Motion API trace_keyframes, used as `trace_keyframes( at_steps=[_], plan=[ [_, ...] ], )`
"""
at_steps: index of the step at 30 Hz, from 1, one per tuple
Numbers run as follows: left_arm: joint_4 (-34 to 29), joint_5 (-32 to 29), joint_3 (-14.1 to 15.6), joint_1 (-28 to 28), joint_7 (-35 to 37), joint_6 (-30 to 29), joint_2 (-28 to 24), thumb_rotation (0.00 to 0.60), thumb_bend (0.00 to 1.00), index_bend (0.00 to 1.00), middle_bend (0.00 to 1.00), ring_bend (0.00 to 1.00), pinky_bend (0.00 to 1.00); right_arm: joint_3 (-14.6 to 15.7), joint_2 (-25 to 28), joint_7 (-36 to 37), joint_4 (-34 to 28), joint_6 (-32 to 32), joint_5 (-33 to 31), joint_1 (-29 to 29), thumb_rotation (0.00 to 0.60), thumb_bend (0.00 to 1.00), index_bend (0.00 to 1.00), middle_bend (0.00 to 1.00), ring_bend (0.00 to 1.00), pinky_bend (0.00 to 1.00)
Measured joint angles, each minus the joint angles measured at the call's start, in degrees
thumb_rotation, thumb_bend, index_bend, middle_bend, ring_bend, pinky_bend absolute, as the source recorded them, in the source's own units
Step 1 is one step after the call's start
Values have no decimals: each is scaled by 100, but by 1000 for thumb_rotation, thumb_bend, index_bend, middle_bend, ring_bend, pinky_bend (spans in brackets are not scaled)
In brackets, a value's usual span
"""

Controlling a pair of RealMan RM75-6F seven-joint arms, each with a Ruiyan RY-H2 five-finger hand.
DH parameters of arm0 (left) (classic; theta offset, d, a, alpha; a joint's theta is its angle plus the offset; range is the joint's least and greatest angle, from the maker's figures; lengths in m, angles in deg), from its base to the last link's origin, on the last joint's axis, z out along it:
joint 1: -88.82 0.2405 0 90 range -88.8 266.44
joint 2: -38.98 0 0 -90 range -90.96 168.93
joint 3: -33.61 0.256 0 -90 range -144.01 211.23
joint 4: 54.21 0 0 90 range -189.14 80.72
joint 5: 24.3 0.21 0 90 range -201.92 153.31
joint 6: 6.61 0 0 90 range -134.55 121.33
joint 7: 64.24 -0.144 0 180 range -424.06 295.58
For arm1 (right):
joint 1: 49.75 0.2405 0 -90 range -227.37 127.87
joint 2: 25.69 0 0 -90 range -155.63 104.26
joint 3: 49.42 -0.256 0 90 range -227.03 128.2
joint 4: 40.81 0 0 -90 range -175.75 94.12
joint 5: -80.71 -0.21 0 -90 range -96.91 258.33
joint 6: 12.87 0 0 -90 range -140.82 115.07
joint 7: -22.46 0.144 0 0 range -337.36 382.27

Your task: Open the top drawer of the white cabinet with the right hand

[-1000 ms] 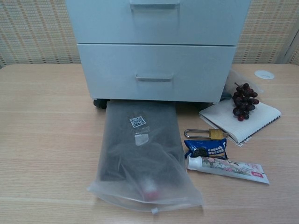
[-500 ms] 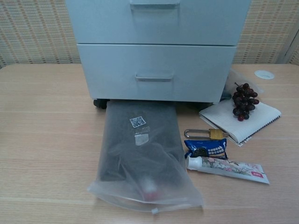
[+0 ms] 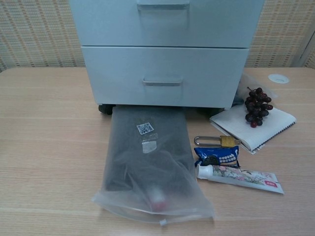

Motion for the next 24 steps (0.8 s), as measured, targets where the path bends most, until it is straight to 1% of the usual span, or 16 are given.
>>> trace_keyframes(
  at_steps=[3, 9, 18, 24],
  plan=[
    [-4, -5, 15, -1, -46, 26, -8, 600, 375, 0, 0, 0, 72, -226, -64, -240, -67, 200, -47, 305, 600, 210, 407, 921, 995, 1000],
    [-20, -39, 1, 4, -56, 20, -12, 600, 376, 0, 0, 0, 72, -575, -364, -411, 16, 518, -223, 870, 600, 216, 409, 924, 997, 1000],
    [-50, -83, -7, 13, -103, 27, -31, 600, 376, 0, 0, 0, 72, -937, -864, -574, 315, 667, -321, 1546, 600, 217, 419, 930, 997, 1000],
    [-58, -94, -9, 12, -118, 35, -37, 600, 376, 0, 0, 0, 72, -1097, -1064, -624, 453, 685, -430, 1829, 600, 220, 425, 930, 997, 1000]
  ],
)
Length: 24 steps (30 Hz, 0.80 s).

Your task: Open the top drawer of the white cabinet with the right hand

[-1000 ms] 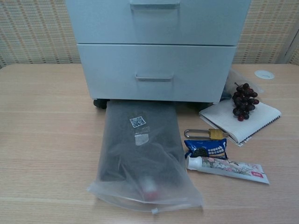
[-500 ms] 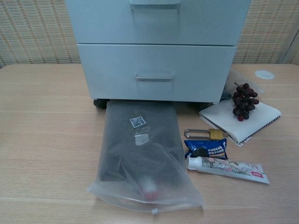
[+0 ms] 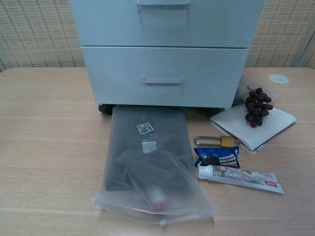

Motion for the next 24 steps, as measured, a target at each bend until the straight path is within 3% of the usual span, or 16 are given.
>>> trace_keyframes(
  at_steps=[24],
  plan=[
    [-119, -176, -10, 7, -159, 102, -40, 600, 376, 0, 0, 0, 72, -449, -787, -10, 905, -122, -416, 1117, 600, 244, 452, 930, 997, 1000]
  ],
)
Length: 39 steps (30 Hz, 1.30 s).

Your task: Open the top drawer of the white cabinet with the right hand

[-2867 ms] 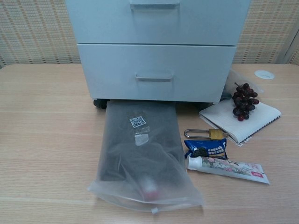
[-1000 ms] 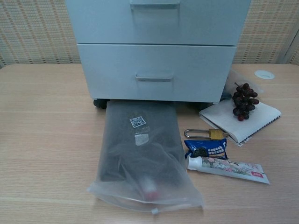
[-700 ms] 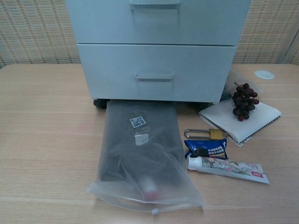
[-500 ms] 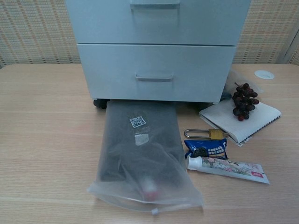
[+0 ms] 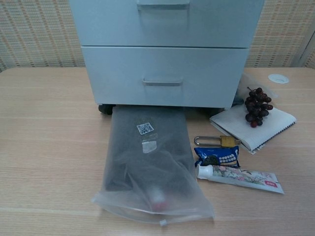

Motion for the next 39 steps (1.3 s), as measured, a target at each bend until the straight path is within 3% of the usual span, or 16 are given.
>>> trace_keyframes(
  at_steps=[15, 39],
  plan=[
    [-43, -53, -16, -29, -28, 64, -20, 600, 376, 0, 0, 0, 72, 23, -247, 353, 602, -19, -292, 414, 600, 224, 479, 930, 997, 1000],
    [6, -138, -33, -54, 28, 132, -22, 600, 375, 0, 0, 0, 72, 122, -456, 477, 971, -104, -562, 818, 600, 200, 531, 933, 997, 1000]
  ],
)
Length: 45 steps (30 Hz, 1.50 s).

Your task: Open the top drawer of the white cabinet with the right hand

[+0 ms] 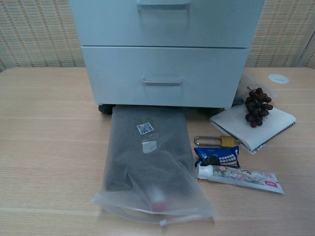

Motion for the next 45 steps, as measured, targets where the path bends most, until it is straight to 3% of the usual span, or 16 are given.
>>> trace_keyframes(
  at_steps=[45],
  plan=[
    [-29, 14, 13, 23, -4, -46, -17, 600, 376, 0, 0, 0, 72, 196, 135, -84, -207, -208, -74, 136, 600, 242, 587, 942, 997, 1000]
  ],
)
